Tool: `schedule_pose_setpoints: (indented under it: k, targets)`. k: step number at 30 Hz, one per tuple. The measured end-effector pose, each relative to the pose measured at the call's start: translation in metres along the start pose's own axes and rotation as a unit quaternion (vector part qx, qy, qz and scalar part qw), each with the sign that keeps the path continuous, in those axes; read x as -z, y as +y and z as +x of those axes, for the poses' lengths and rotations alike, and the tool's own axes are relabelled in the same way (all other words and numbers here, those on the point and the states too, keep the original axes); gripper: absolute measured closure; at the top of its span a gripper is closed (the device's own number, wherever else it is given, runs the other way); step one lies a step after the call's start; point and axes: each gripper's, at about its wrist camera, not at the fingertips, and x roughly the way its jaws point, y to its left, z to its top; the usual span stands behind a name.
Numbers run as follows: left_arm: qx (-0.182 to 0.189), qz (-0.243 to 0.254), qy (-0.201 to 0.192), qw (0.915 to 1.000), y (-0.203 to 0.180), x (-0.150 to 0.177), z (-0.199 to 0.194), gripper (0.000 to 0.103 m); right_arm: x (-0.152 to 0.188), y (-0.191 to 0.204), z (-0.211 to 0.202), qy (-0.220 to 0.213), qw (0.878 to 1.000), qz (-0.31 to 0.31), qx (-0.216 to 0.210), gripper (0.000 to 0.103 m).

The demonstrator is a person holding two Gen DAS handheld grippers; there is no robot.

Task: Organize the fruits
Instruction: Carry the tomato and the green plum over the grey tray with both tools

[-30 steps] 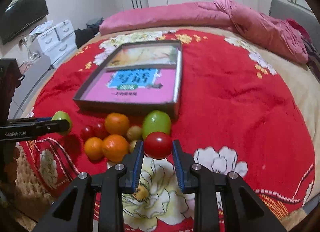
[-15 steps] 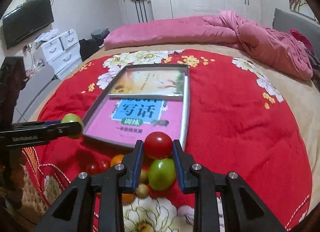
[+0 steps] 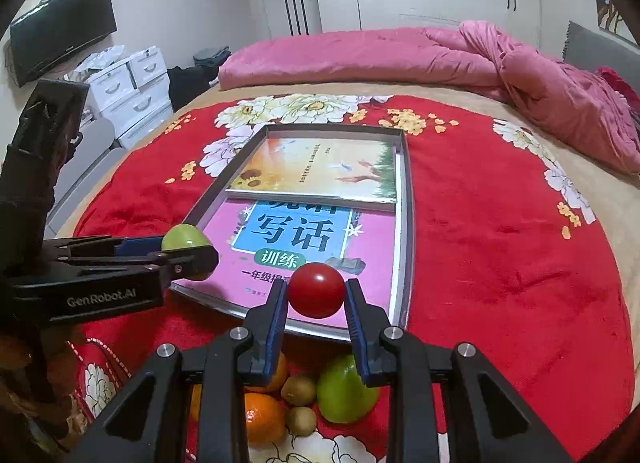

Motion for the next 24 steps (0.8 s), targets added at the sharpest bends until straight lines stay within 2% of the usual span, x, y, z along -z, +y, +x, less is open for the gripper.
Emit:
schedule_pose_setpoints:
  k: [11, 24]
  targets:
    - [-0.013, -0.005, 0.023, 0.9996, 0.008, 0.009, 0.024, 0.050, 0.003, -0.007, 0.025, 0.034, 0.999, 0.008, 0.002, 0.074]
    - [-0.013, 0.002, 0.018, 0.9998, 0.006, 0.010, 0.024, 0.050, 0.006, -0.010, 0.040, 0.064, 0.998, 0.019, 0.009, 0.073]
